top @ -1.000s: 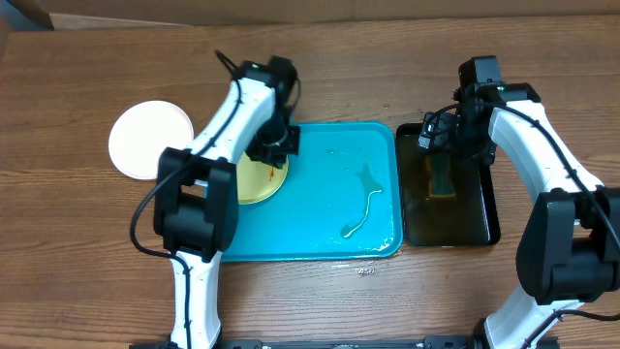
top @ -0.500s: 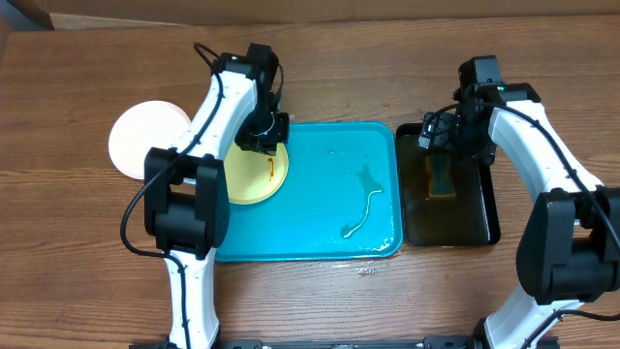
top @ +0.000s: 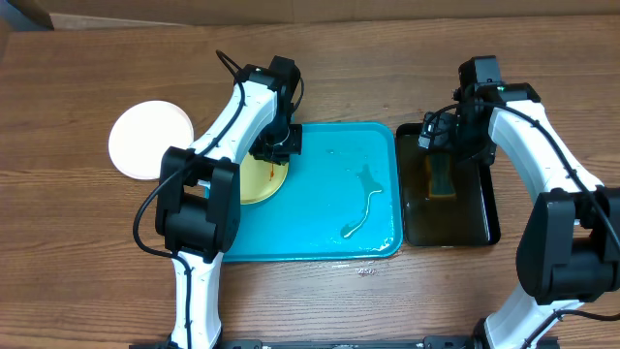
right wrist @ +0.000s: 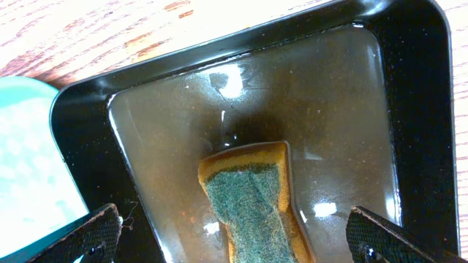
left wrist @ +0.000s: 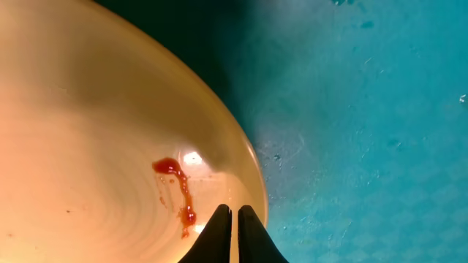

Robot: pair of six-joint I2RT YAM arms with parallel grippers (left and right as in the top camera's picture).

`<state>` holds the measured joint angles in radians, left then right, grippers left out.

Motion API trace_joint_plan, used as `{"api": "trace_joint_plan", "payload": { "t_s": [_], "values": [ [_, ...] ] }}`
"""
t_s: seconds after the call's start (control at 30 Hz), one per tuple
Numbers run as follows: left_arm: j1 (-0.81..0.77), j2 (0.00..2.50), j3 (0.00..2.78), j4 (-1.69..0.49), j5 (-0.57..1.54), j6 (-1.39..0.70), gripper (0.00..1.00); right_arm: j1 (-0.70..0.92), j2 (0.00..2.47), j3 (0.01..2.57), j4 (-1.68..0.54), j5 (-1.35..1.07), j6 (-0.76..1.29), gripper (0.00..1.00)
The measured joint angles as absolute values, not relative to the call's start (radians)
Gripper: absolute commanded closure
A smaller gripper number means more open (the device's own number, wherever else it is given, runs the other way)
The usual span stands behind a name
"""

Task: Clean dirty plates on tray and stack at the side
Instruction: 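Pull the yellow plate right onto the blue tray with the left gripper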

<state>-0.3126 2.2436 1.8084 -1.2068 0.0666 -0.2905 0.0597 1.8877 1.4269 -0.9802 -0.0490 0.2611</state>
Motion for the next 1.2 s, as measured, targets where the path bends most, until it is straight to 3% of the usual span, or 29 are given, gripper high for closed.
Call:
{"api": "trace_joint_plan", "payload": {
  "t_s": [0.43,0.97,1.13,1.17,1.2],
  "values": [
    [-0.330,2.244,1.779,-1.195,0.094,-0.307,0.93,0.060,1.888,1.427,-0.980,-0.048,0.261,0.00],
    [-0.454,2.244,1.775,-1.122,0.424,-0.286,0.94,0.060,1.888,1.427,-0.979,-0.049,0.261,0.00],
    [-0.456,2.243,1.812,-1.180,0.421,-0.284,0.86,0.060,1.888,1.427,-0.980,-0.049,0.261,0.00],
    [-0.450,2.242,1.835,-1.201,0.404,-0.281,0.82,0.060,1.888,1.427,-0.981,-0.049,0.262,0.00],
    [-0.441,2.238,1.861,-1.225,0.379,-0.281,0.72,0.060,1.888,1.427,-0.980,-0.048,0.261,0.00]
  ]
}}
